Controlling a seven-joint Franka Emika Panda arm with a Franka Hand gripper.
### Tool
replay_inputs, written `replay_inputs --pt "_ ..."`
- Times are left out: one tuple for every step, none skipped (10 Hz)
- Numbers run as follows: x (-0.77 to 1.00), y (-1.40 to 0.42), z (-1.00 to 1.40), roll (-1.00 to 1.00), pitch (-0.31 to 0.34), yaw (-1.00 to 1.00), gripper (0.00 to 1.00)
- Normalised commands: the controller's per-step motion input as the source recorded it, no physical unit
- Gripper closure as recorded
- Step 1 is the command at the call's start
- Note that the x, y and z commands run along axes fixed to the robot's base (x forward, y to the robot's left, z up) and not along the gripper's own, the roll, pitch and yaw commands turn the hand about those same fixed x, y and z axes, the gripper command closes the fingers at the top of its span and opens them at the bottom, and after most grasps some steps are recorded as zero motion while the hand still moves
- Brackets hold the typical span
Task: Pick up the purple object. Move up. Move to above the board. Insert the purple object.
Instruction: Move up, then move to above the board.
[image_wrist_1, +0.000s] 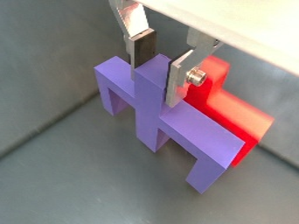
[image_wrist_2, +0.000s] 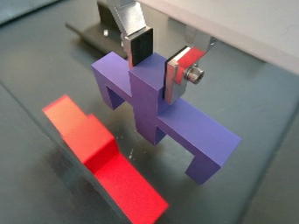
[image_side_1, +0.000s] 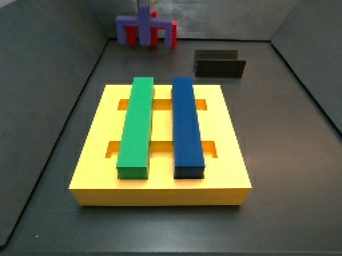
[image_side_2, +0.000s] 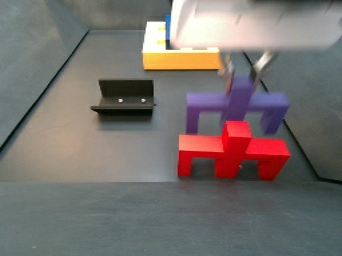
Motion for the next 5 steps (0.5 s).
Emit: replay_inputs --pt "0.00 0.00 0.24 0.05 0.061 -0.01 1.00" --pt "0.00 0.00 1.40 0.00 0.000 0.00 1.00" --pt "-0.01 0.00 1.40 -0.04 0.010 0.00 1.00" --pt "-0.06 -0.01 1.40 -0.01 0.027 0.00 1.00" --pt "-0.02 -0.01 1.40 0.01 0.012 0.01 1.00"
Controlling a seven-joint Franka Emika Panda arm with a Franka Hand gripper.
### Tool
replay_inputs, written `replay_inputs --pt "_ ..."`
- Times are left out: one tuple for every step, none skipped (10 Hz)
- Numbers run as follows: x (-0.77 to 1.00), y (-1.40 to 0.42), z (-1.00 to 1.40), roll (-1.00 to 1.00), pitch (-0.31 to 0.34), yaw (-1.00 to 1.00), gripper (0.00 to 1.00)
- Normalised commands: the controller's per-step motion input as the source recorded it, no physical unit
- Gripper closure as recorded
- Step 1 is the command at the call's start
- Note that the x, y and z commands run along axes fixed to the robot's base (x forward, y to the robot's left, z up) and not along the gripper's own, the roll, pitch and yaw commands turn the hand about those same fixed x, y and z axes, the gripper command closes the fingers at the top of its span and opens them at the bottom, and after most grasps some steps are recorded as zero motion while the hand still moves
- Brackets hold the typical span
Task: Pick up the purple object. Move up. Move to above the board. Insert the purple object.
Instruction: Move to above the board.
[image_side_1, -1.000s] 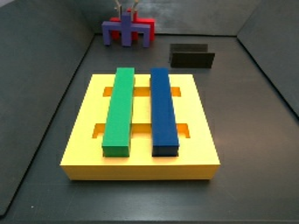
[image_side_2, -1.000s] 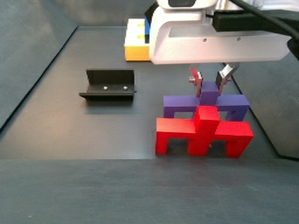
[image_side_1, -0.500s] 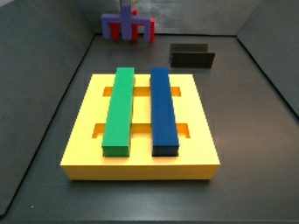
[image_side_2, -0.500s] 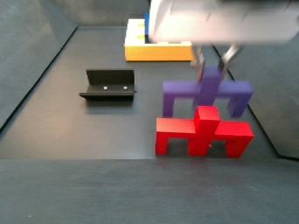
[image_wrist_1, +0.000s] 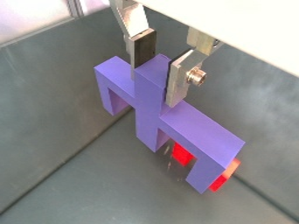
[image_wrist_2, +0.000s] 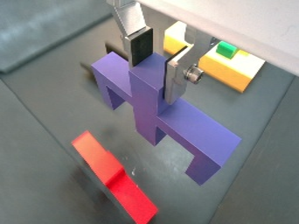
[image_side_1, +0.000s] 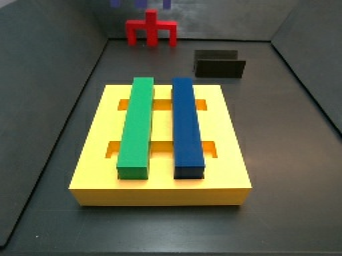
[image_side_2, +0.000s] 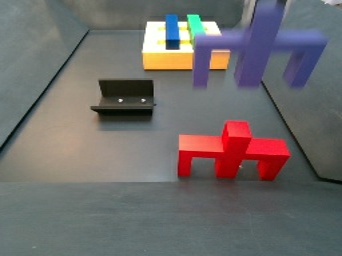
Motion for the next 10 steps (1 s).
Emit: replay_inputs --pt "0.04 0.01 0.90 -0.01 0.060 0.00 1.00" --pt "0.03 0.00 0.46 0.00 0.092 0.00 1.00" --pt "0.03 0.00 0.28 0.01 0.074 0.00 1.00" --pt "0.26 -1.40 0.16 -0.02 0.125 0.04 1.00" --pt "0.26 -1.40 0.14 0.00 0.114 0.04 1.00" --pt "0.26 -1.40 0.15 0.02 0.084 0.03 1.00" --pt "0.26 -1.40 0.15 -0.02 0.060 0.02 1.00" --pt "0.26 -1.40 0.16 -0.01 0.060 0.02 1.00" --pt "0.27 -1.40 0.16 0.00 0.069 0.02 1.00" --pt "0.28 -1.40 0.16 -0.01 0.096 0.01 1.00"
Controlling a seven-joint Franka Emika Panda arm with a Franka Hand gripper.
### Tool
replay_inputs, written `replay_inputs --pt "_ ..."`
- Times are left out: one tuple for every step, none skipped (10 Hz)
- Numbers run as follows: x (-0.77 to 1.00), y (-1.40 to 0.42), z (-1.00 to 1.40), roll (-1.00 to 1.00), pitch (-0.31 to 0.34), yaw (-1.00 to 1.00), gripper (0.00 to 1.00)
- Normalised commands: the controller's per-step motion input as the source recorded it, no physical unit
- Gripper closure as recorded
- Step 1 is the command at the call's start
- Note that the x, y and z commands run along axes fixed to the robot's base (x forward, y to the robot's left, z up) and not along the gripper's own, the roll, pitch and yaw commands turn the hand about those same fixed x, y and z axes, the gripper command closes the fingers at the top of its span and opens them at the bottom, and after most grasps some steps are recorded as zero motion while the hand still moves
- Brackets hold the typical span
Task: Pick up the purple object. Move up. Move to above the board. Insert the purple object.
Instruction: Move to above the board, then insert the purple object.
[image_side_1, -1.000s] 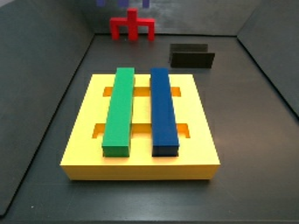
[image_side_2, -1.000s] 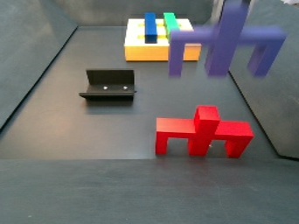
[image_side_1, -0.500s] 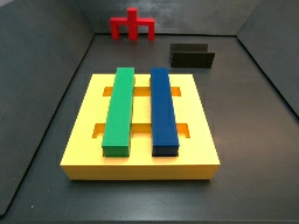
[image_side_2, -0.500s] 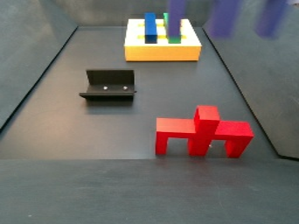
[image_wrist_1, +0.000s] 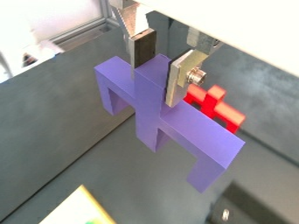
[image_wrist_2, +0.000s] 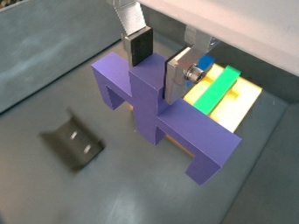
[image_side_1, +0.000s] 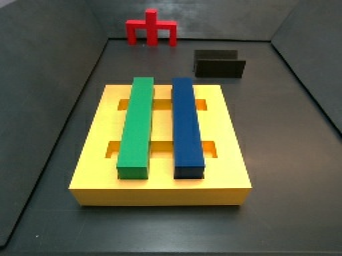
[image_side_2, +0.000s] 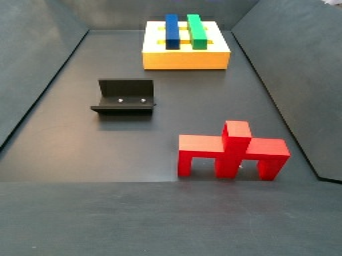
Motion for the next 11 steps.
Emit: replay_inputs --pt "0.29 -1.40 0.17 0.00 0.121 0.01 1.00" --pt "0.32 -1.40 0.17 -0.01 0.149 0.01 1.00" --pt "0.34 -1.40 0.18 0.00 0.170 0.01 1.00" --pt "0.36 -1.40 0.19 0.00 0.174 0.01 1.00" --pt "0.39 -1.40 0.19 0.02 0.170 0.01 1.00" --pt "0.24 -0.71 0.10 0.02 0.164 0.01 1.00" --pt "0.13 -0.27 0.06 0.03 0.138 0.01 1.00" --pt "-0.01 0.00 0.00 0.00 -0.020 0.00 1.00" --pt "-0.12 0.00 0.00 -0.02 -0.101 0.00 1.00" --pt "-0.17 -0.37 -0.22 0.00 -0.114 -0.04 1.00" --pt "0.00 -0.56 -0.68 0.04 0.000 -0.05 1.00"
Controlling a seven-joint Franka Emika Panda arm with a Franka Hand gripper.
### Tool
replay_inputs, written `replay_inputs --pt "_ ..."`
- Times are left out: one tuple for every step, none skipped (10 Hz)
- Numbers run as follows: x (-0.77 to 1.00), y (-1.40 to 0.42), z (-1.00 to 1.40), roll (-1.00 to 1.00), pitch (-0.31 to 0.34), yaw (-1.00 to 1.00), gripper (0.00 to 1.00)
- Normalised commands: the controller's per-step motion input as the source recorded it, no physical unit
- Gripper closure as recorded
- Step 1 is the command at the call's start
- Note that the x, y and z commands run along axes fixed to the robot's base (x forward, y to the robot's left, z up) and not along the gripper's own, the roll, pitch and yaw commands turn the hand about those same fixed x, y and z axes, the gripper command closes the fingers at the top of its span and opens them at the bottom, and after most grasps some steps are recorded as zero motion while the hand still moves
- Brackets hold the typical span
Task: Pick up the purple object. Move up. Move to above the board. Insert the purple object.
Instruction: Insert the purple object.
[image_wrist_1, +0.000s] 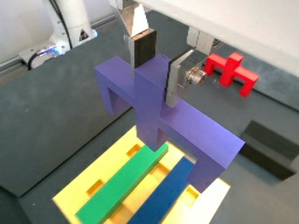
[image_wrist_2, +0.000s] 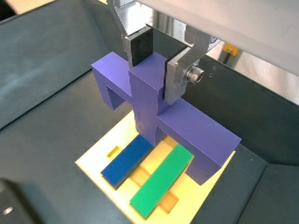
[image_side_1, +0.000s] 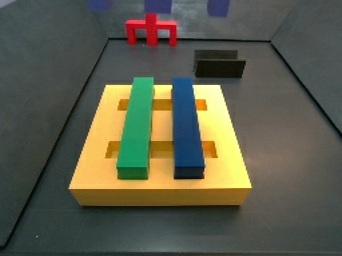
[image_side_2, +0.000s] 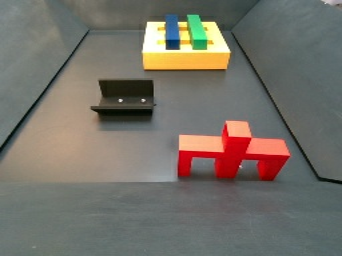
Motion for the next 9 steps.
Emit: replay_inputs --pt "-0.04 -0.77 -0.78 0.22 0.000 -0.04 1.00" --pt "-0.28 -0.73 -0.66 0.24 -0.046 0.00 1.00" --pt "0.00 -0.79 -0.71 0.36 0.000 0.00 1.00" --pt "0.05 -0.80 -0.58 0.41 0.000 -0.05 1.00" --pt "0.05 -0.60 -0.69 0.33 0.017 0.00 1.00" --pt "0.46 -0.47 -0.77 0.19 -0.059 0.01 1.00" --pt "0.56 -0.35 -0.61 0.24 -0.164 0.05 1.00" --pt "0.51 -0.04 -0.47 0.10 0.000 0.03 1.00" --pt "0.37 0.00 -0.42 -0.04 -0.031 0.01 1.00"
